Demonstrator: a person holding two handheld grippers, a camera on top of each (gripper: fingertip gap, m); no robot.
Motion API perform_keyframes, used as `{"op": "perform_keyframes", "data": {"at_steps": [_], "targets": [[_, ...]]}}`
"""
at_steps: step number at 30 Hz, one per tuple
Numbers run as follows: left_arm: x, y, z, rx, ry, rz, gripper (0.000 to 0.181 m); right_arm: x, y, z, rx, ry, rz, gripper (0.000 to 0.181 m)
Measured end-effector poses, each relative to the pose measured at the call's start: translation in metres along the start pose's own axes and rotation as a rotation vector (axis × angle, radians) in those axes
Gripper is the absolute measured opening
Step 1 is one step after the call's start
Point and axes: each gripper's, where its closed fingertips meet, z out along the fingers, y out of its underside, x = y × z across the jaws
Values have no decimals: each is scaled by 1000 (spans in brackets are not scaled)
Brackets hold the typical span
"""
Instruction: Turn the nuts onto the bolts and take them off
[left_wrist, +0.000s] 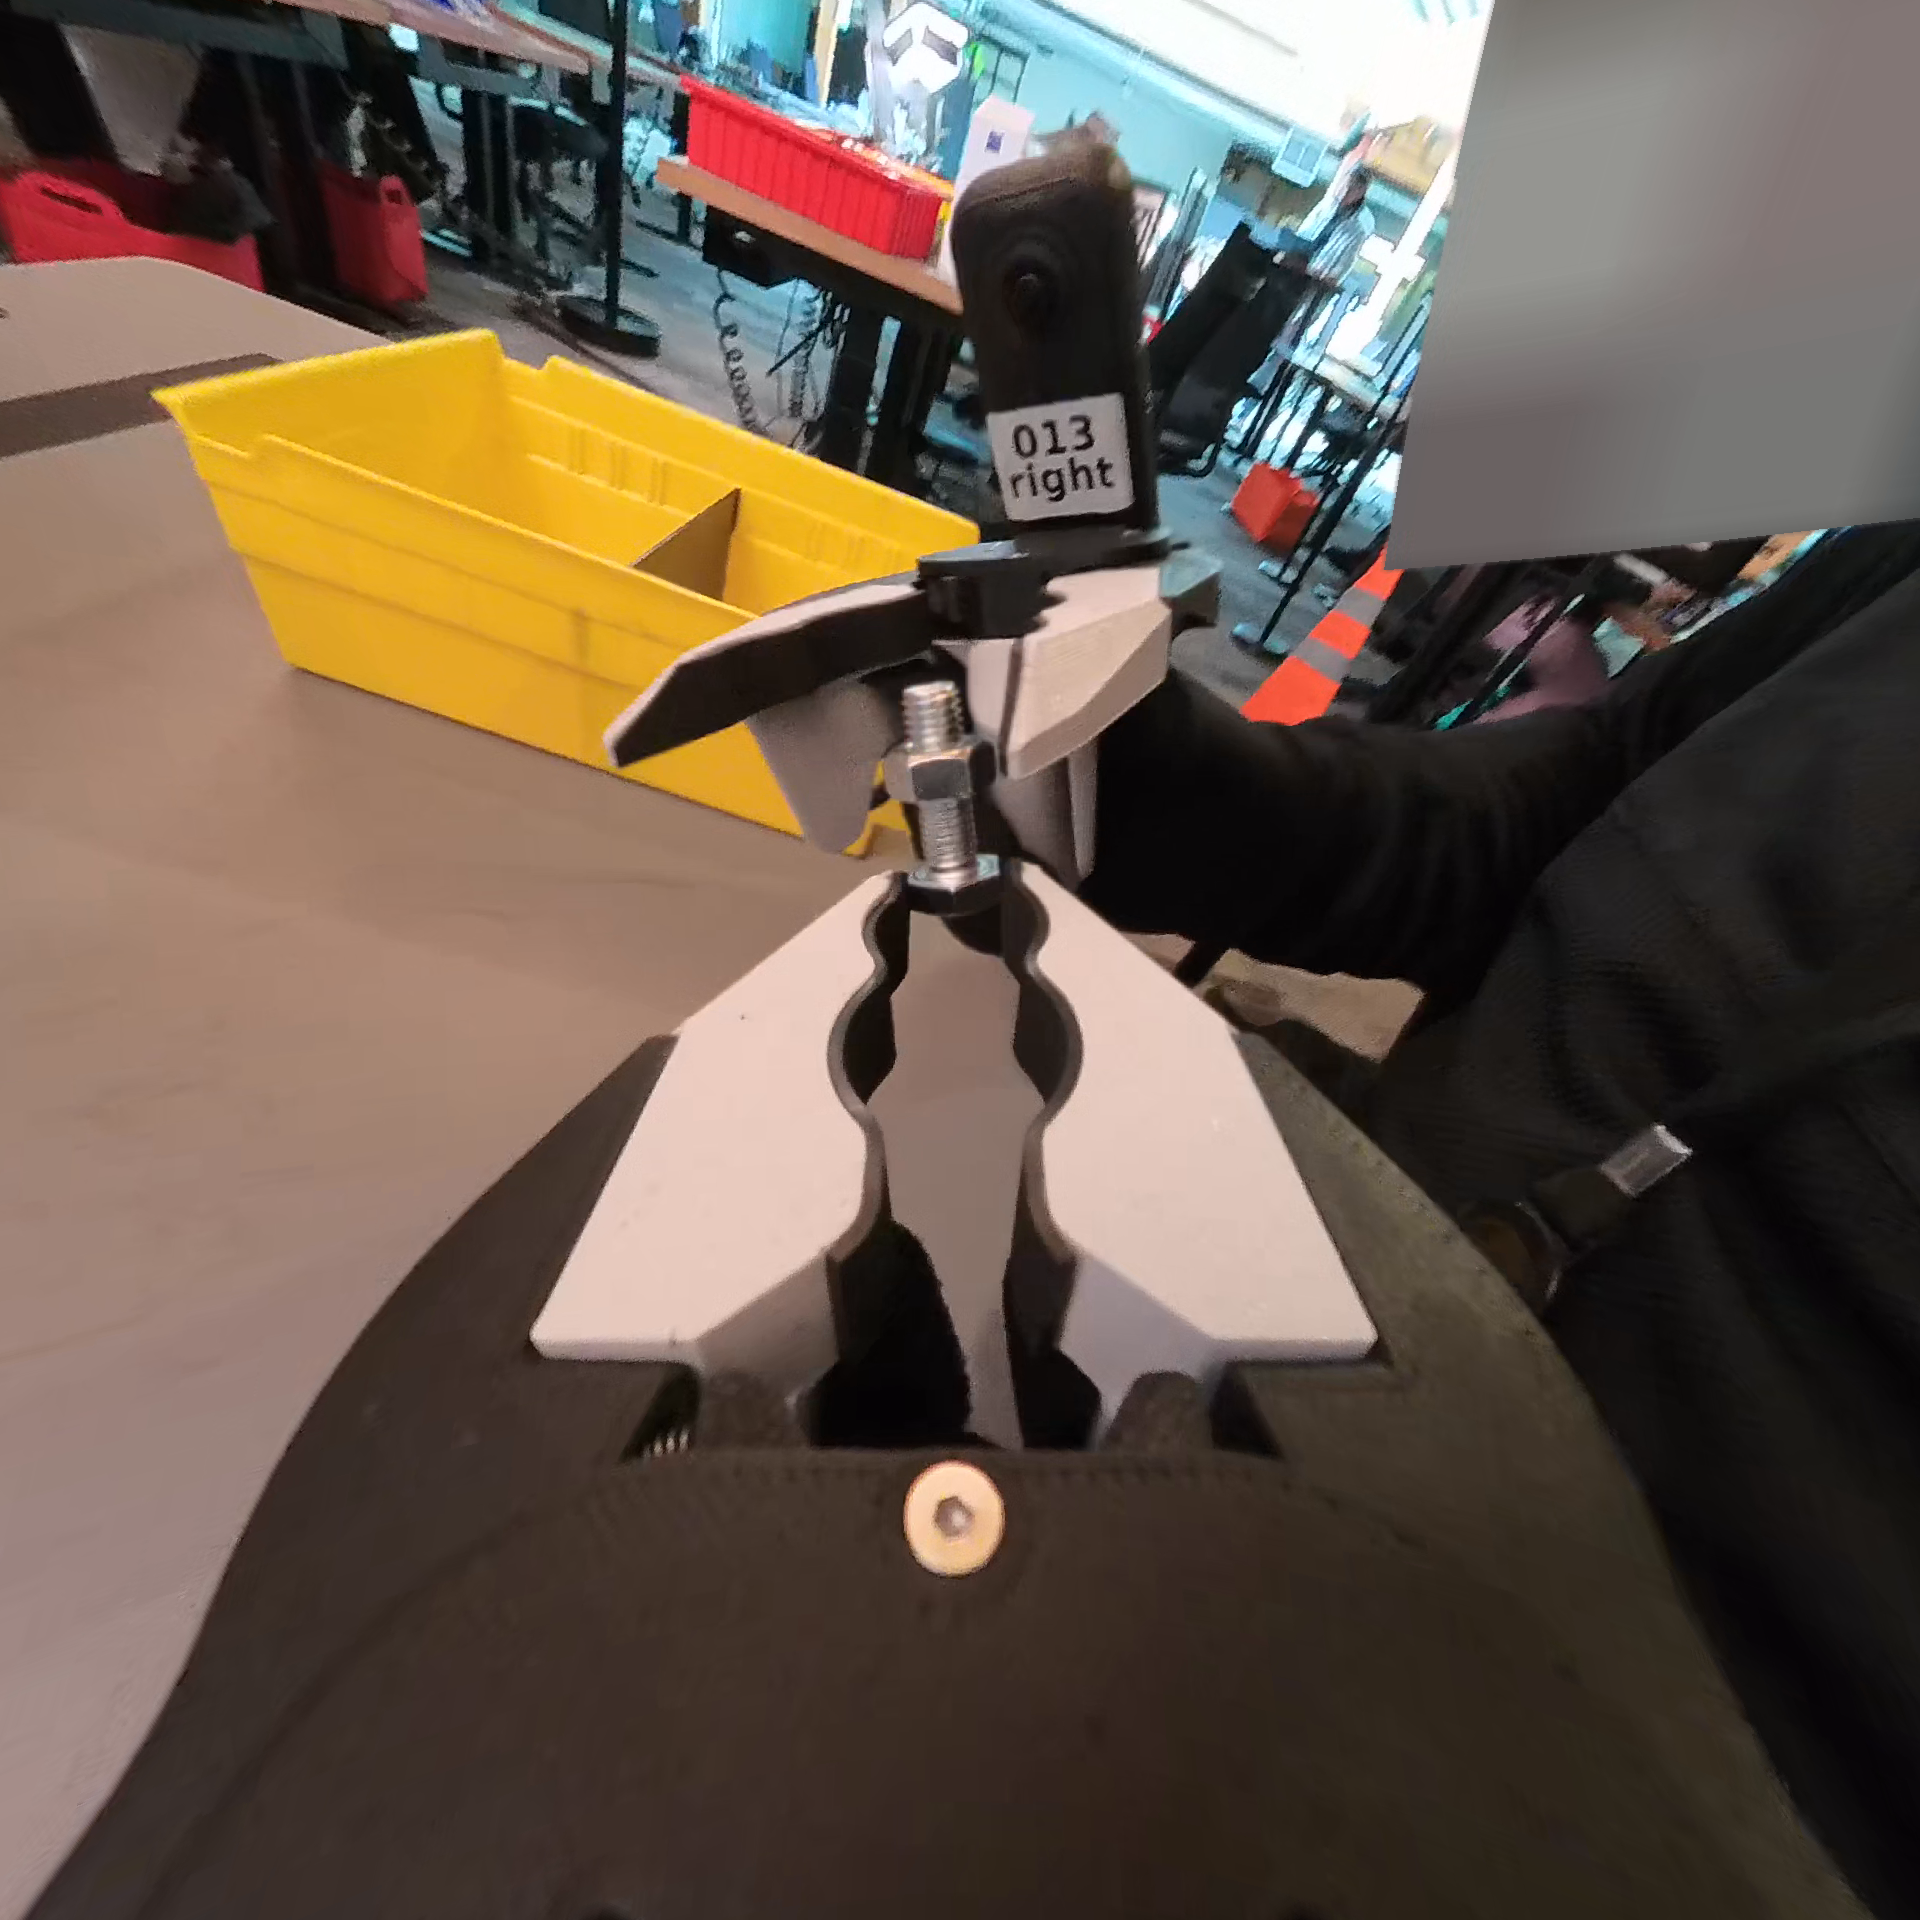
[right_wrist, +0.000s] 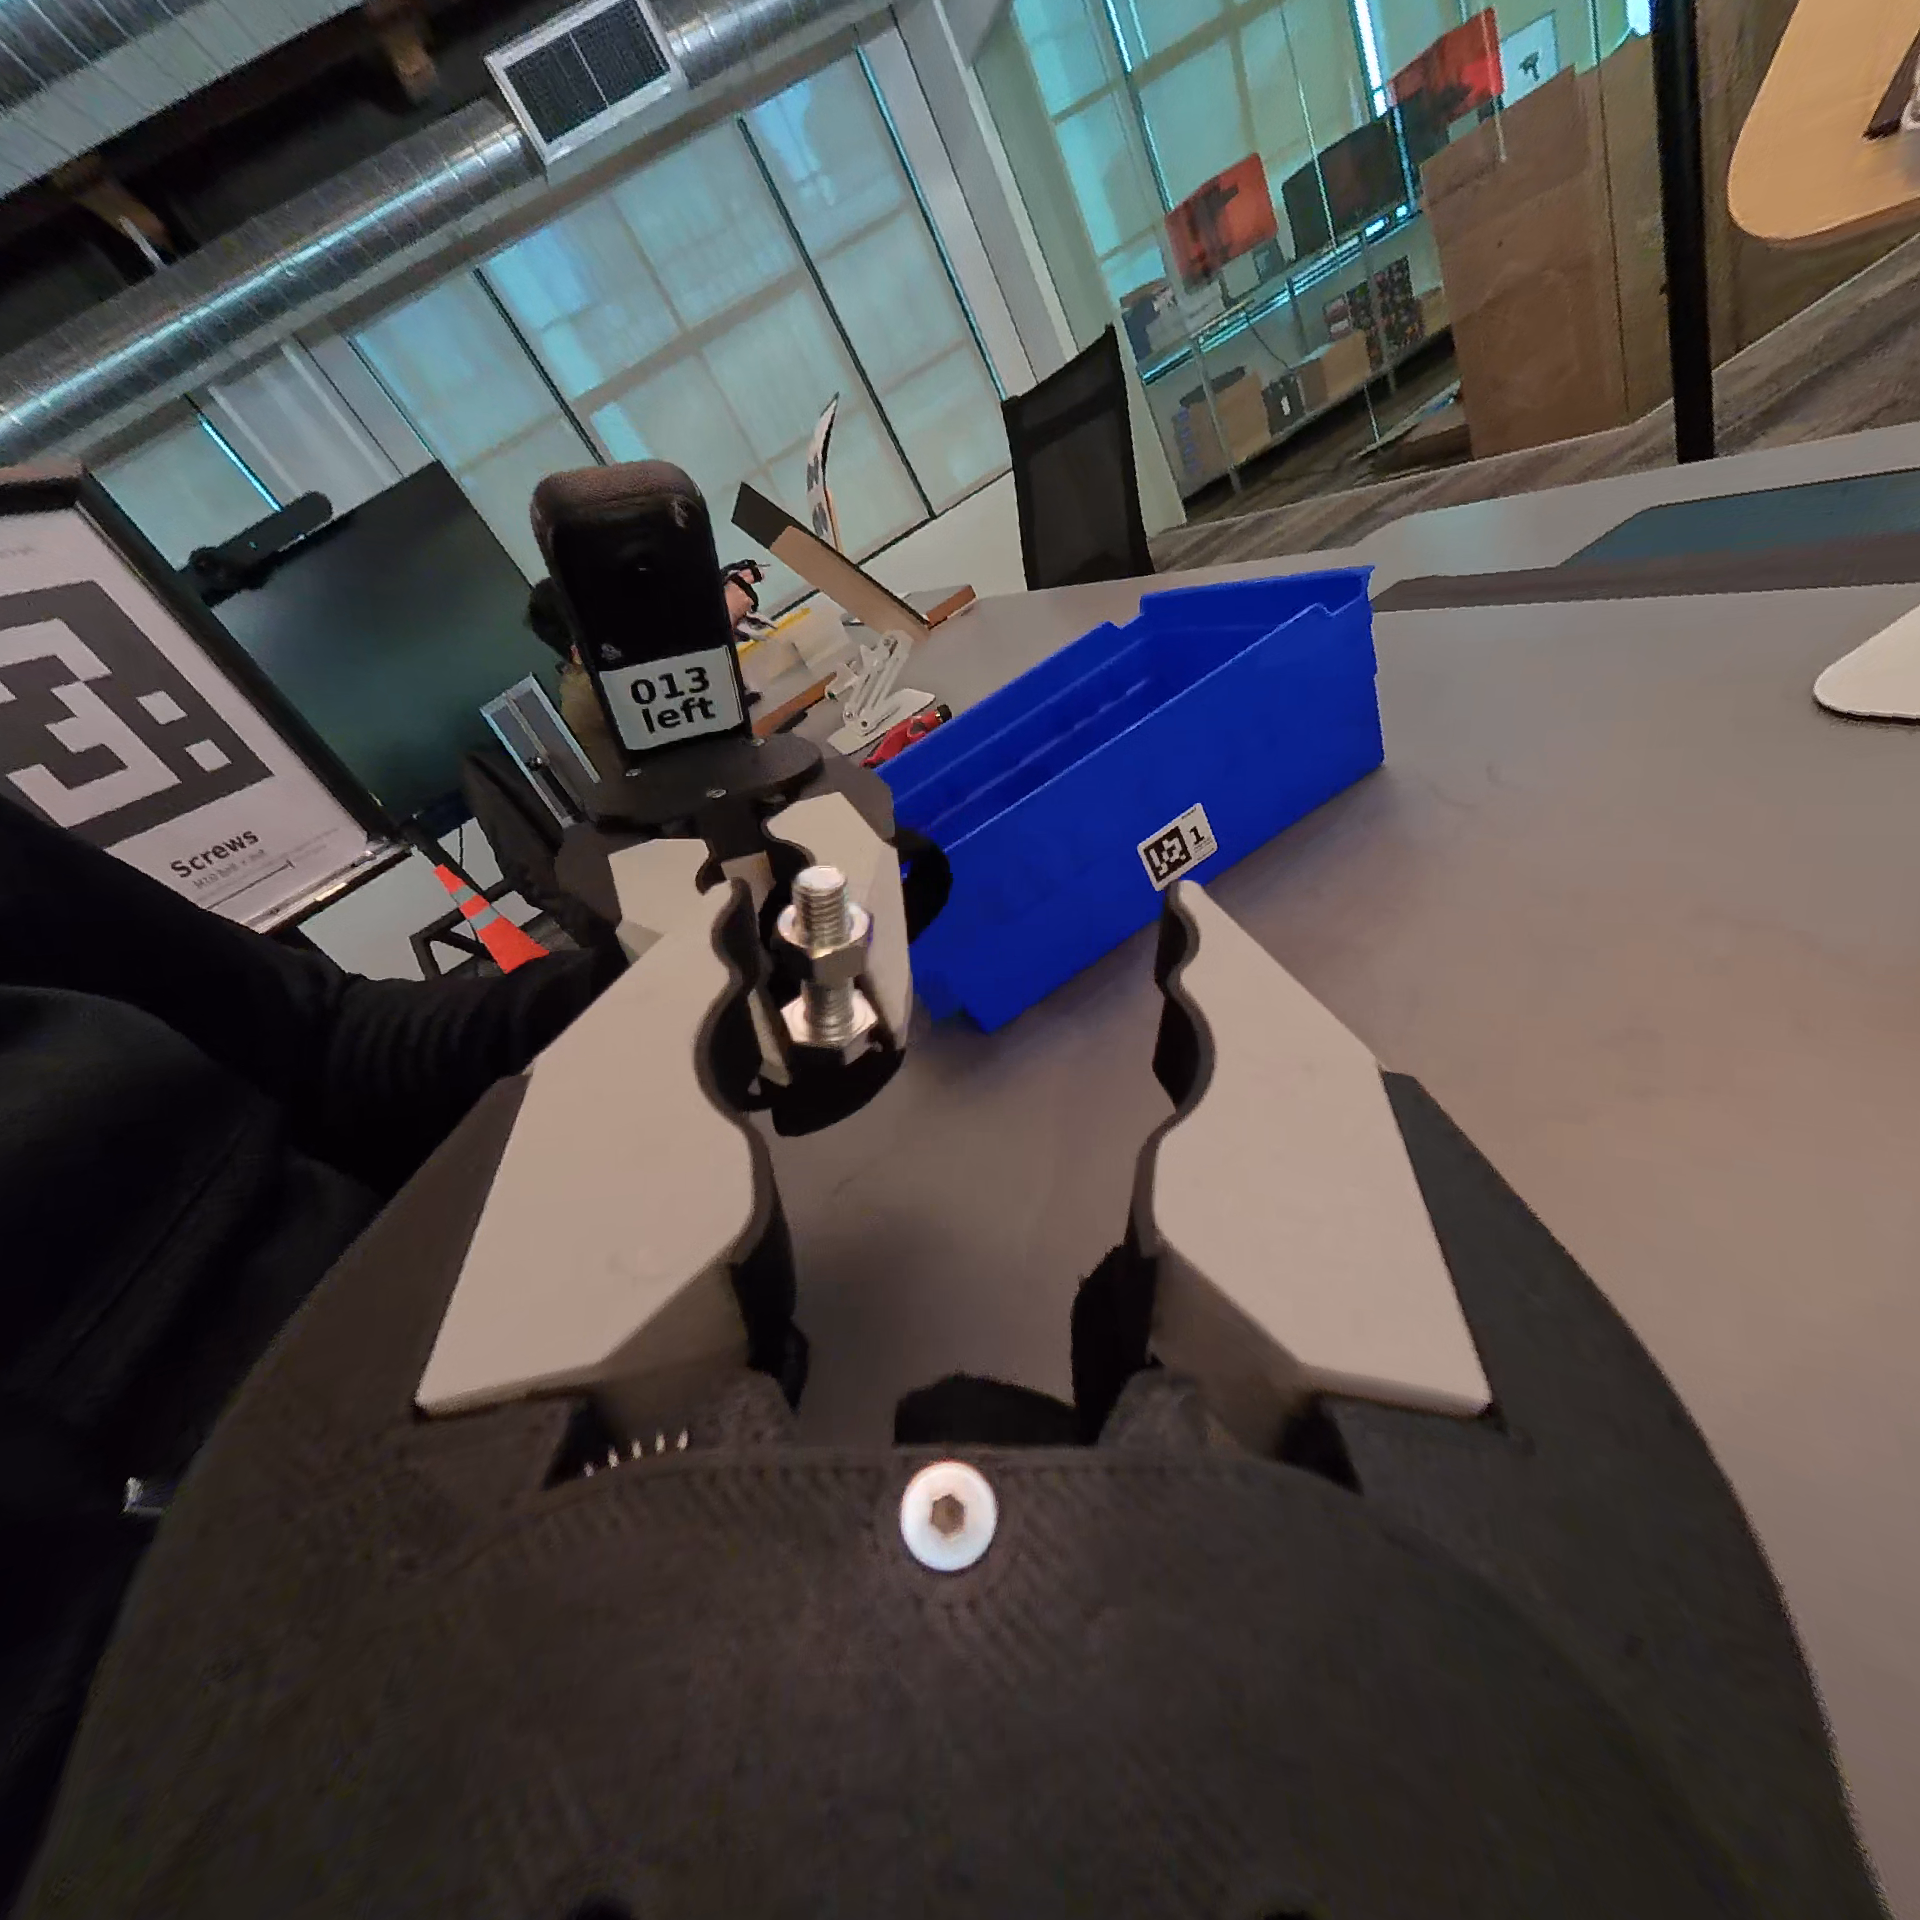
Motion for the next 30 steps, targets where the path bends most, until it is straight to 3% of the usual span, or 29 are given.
{"op": "perform_keyframes", "data": {"at_steps": [5,6,7,9,18,23,24,25,27,30], "targets": [[7,-14,-3,91,61,-49,15,2,-8,-6,43,-10,28,84],[6,-18,-6,113,69,-61,15,5,-11,-9,57,-1,39,83],[7,-23,-10,146,85,-75,15,12,-11,-12,59,29,50,71],[8,-35,-19,208,109,-100,15,22,-9,-17,49,71,50,72],[22,-17,-3,112,141,-40,15,-20,-9,4,60,-94,23,84],[25,-25,-7,143,156,-35,15,-12,-15,-2,94,-94,71,96],[23,-29,-11,157,150,-34,15,-7,-18,-6,111,-84,89,96],[23,-33,-16,173,157,-32,15,2,-18,-10,116,-56,105,76],[20,-36,-21,182,144,-22,15,18,-17,-17,123,-8,134,81],[19,-32,-19,166,135,-18,15,7,-24,-17,150,-66,135,84]]}}
